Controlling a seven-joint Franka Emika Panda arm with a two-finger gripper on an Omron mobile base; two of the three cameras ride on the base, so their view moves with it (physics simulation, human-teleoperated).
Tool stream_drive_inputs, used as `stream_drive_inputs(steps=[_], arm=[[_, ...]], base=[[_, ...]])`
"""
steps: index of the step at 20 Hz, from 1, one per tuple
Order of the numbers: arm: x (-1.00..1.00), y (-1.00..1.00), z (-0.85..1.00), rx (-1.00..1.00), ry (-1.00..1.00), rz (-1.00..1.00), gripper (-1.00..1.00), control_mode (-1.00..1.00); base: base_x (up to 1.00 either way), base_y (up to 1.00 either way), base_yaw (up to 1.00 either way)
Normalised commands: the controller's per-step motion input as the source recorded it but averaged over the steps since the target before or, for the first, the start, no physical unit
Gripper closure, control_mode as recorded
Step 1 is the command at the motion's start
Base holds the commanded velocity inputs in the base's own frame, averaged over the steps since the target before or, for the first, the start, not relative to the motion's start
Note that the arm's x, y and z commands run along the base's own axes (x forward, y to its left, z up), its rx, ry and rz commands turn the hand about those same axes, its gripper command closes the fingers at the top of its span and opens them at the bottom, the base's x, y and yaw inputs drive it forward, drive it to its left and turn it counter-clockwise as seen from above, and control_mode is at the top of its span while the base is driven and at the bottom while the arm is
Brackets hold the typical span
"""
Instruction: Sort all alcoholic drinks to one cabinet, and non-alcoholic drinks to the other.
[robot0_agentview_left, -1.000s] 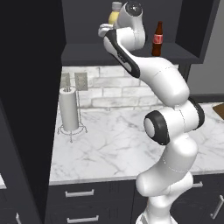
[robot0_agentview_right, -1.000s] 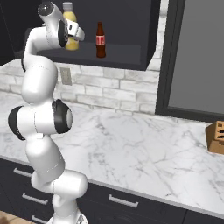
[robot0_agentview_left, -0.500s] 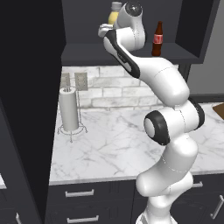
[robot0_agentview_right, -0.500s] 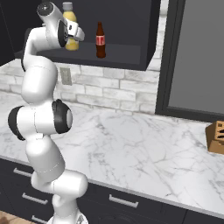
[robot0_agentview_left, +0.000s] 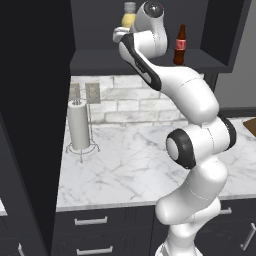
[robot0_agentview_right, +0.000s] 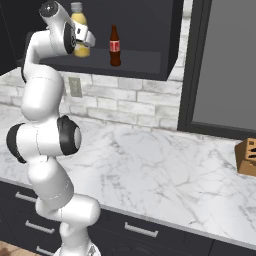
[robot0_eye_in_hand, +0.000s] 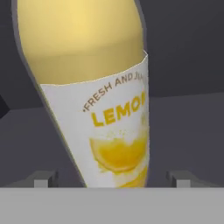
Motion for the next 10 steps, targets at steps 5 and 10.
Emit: stream_drive_inputs(steps=[5, 10], arm=[[-0.37, 0.00, 0.00, 0.00, 0.00, -0.02, -1.00, -1.00], [-0.56, 0.00, 0.00, 0.00, 0.00, -0.02, -1.00, -1.00]], base=[[0.00, 0.00, 0.00], [0.00, 0.00, 0.00]])
